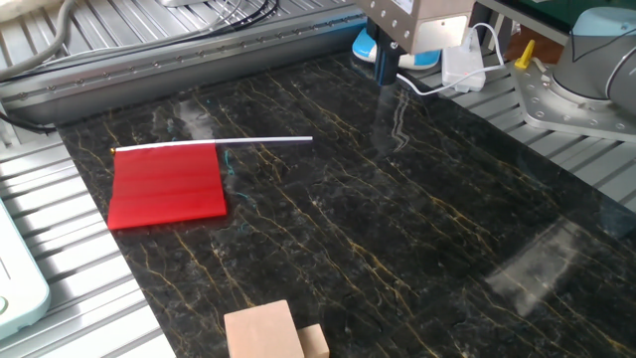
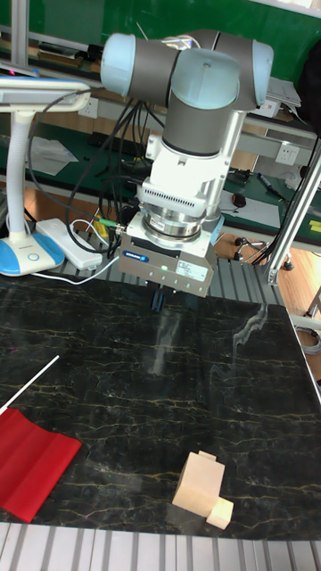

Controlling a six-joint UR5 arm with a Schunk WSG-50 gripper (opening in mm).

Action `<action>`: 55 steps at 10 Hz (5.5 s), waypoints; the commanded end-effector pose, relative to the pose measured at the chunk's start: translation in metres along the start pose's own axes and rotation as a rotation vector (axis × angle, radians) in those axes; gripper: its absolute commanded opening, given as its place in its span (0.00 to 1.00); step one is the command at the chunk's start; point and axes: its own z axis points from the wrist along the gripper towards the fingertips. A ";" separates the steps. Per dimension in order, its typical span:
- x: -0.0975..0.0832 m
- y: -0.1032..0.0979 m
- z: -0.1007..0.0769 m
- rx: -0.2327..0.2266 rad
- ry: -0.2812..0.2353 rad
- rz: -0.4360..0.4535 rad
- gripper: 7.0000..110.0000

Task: Wave the flag

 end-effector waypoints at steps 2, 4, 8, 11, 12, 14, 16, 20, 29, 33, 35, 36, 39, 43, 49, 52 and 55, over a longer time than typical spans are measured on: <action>-0.012 0.011 -0.002 -0.045 -0.050 -0.026 0.00; -0.010 0.010 -0.002 -0.040 -0.040 -0.013 0.00; -0.005 0.006 -0.001 -0.026 -0.021 -0.009 0.00; -0.002 0.008 -0.001 -0.032 -0.008 0.016 0.00; -0.001 0.009 -0.001 -0.036 -0.004 0.029 0.00; -0.002 0.010 -0.001 -0.043 -0.005 0.039 0.00; -0.020 0.002 -0.003 -0.064 -0.003 0.036 0.00; -0.073 -0.021 -0.022 -0.080 0.020 0.016 0.00; -0.151 -0.019 0.027 -0.077 -0.101 0.042 0.00; -0.141 -0.030 0.027 -0.035 -0.060 0.024 0.00; -0.134 -0.038 0.028 0.001 -0.031 -0.021 0.00; -0.128 -0.036 0.028 -0.009 -0.010 -0.034 0.00; -0.124 -0.038 0.028 -0.001 0.009 -0.044 0.00; -0.140 -0.026 0.027 -0.049 -0.057 -0.040 0.00; -0.150 -0.023 0.026 -0.059 -0.095 -0.027 0.00; -0.154 -0.018 0.025 -0.082 -0.114 -0.036 0.00; -0.150 -0.018 0.026 -0.082 -0.100 -0.031 0.00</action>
